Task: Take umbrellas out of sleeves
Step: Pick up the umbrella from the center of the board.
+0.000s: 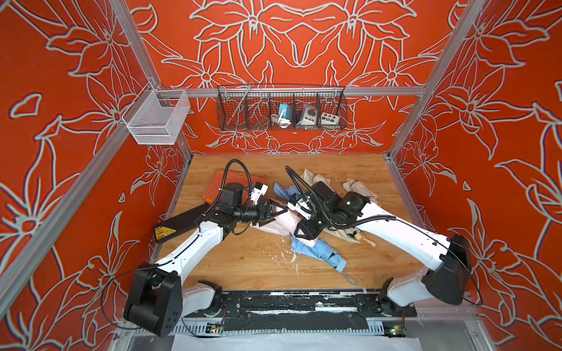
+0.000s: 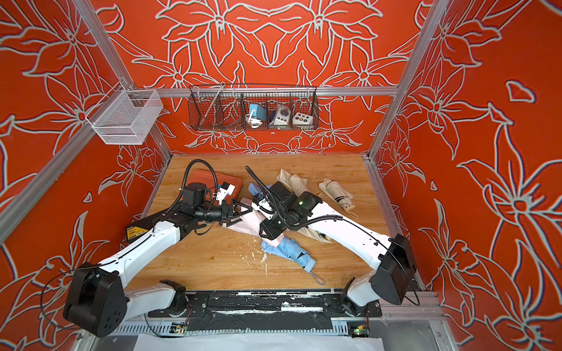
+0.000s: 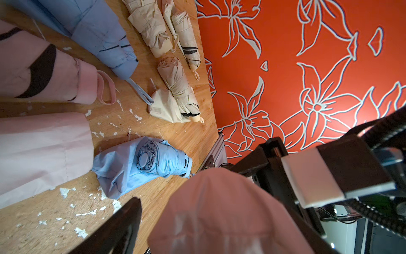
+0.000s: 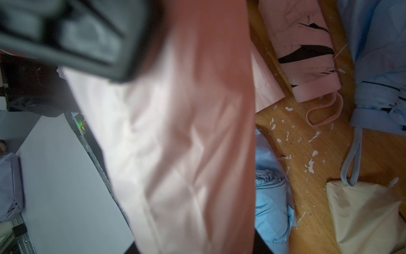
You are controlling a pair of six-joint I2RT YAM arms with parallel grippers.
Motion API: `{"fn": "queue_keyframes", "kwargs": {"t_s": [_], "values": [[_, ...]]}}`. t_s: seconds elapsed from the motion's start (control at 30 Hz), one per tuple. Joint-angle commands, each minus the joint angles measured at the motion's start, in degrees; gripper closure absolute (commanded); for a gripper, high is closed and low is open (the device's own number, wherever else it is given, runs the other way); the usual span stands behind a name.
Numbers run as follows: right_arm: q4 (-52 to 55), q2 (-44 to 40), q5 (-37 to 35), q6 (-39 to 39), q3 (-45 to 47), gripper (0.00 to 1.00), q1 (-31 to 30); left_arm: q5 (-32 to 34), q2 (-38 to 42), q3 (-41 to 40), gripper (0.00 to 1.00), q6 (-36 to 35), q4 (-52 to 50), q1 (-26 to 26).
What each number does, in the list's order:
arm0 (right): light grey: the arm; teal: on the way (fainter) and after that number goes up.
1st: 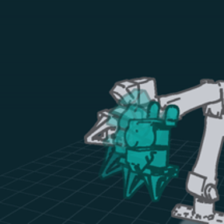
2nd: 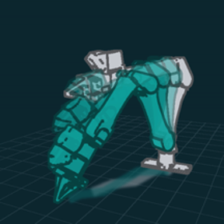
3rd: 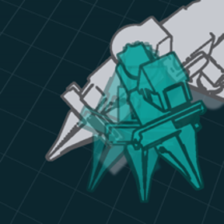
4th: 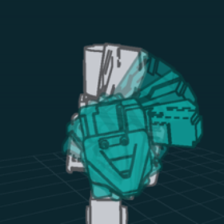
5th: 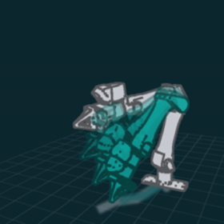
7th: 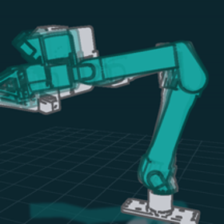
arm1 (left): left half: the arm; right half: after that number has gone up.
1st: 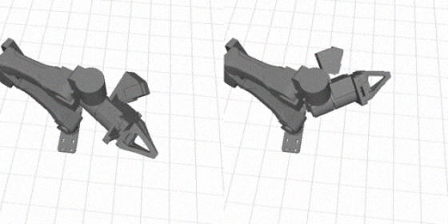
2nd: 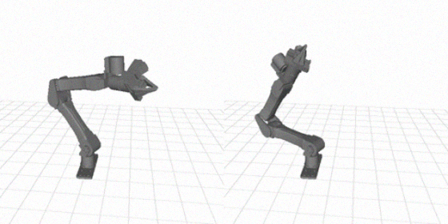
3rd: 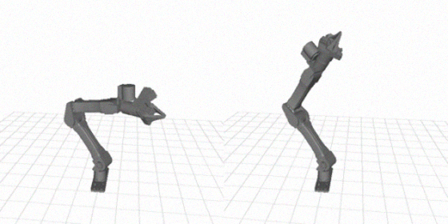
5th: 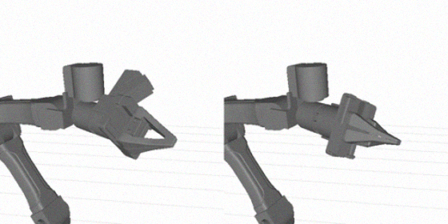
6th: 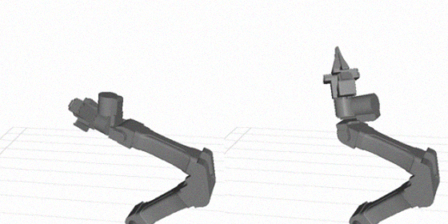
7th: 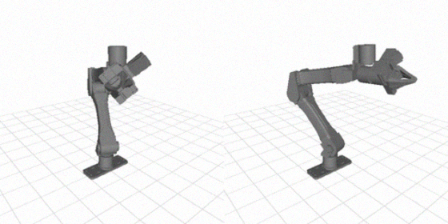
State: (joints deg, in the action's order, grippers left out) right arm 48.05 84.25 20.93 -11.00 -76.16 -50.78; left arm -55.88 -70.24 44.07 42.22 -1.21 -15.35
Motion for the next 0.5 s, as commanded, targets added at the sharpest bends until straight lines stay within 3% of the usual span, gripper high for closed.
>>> {"fn": "queue_keyframes", "kwargs": {"t_s": [0.0,0.47], "values": [[-0.28,-0.8,1.0,1.74,-3.35,0.64,-0.58,-0.71,-0.66,1.14,0.13,0.47,0.07,-0.44],[0.05,2.19,0.25,3.05,-6.28,0.64,-1.51,-1.82,-1.05,1.18,0.26,2.78,1.83,-2.12]]}}
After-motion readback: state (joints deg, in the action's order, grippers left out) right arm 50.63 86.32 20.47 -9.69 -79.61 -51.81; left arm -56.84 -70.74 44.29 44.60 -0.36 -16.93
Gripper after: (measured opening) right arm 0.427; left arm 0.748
